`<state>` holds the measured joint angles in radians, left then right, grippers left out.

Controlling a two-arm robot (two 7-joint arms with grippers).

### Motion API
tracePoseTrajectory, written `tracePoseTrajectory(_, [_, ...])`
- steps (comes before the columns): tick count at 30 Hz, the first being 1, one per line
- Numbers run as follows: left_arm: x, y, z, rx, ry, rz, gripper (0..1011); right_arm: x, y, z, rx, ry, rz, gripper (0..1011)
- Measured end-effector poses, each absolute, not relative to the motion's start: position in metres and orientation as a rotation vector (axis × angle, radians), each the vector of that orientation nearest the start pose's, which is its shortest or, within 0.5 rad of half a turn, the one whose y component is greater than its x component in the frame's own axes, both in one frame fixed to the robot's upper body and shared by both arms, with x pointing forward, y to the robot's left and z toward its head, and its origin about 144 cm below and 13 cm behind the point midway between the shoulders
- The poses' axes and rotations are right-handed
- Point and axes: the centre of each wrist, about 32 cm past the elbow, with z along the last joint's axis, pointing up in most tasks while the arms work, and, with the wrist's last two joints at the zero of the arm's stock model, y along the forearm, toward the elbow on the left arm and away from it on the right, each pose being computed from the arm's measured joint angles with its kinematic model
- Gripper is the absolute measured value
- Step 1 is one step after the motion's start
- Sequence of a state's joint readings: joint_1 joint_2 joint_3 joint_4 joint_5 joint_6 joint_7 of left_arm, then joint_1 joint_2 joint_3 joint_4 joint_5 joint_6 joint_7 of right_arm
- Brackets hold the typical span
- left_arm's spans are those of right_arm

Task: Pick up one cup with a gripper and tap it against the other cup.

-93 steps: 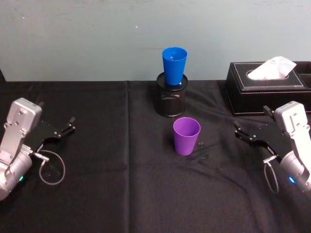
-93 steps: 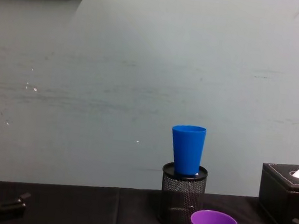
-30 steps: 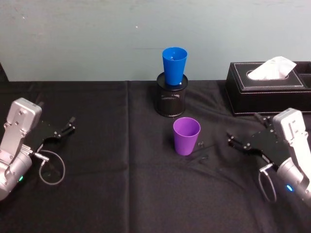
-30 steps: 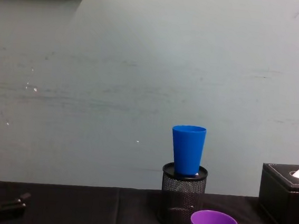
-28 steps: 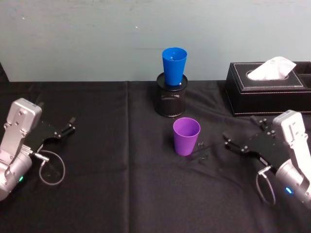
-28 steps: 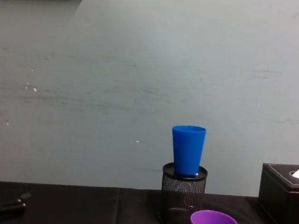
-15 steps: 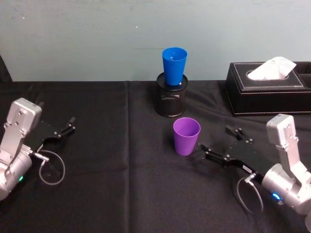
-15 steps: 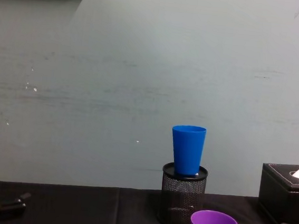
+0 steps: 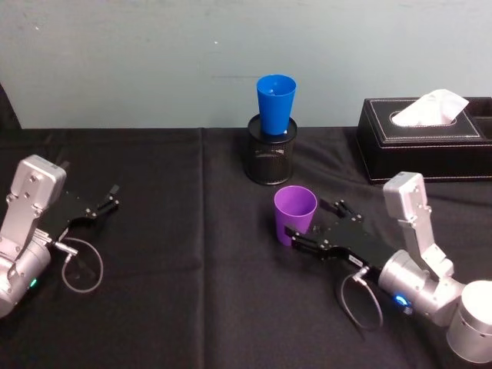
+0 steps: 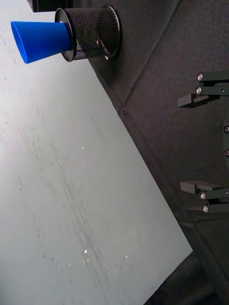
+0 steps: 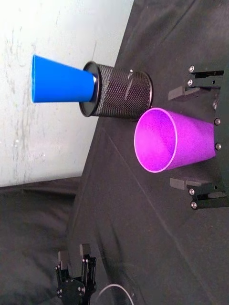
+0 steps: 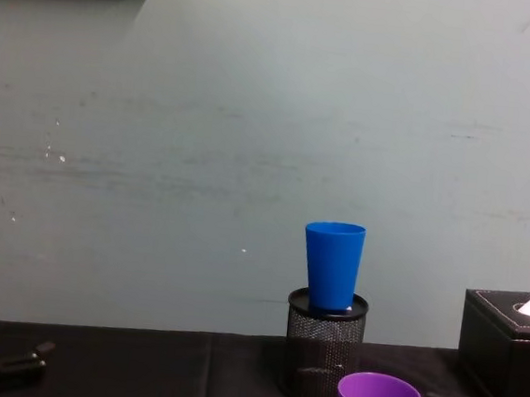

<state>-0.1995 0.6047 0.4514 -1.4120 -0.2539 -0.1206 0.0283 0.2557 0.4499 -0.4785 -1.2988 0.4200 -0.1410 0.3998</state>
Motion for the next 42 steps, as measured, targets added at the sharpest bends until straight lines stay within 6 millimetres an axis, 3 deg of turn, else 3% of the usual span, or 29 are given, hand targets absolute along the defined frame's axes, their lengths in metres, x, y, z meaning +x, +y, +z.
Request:
tracePoseTrajectory(13, [0.489, 0.31, 1.14, 0.304, -0.285, 1.248, 1000, 0.525, -0.247, 1.114, -0.122, -0.031, -0.85, 1003])
tracePoseTrajectory(26, [0.489, 0.31, 1.14, 0.304, -0.285, 1.248, 1000, 0.533, -0.239, 1.105, -0.104, -0.013, -0.856, 1003])
tracePoseTrajectory(33, [0.489, 0.31, 1.14, 0.304, -0.285, 1.248, 1000, 0.533, -0.24, 1.104, -0.101, -0.009, -0.865, 863])
tracePoseTrajectory(35, [0.489, 0.31, 1.14, 0.304, -0.285, 1.248, 1000, 0.533, -0.24, 1.104, -0.1, -0.006, -0.868, 783])
tracePoseTrajectory(42, [0.489, 0.31, 1.14, 0.305, -0.285, 1.248, 1000, 0.531, -0.24, 1.113, -0.097, -0.015, -0.867, 741])
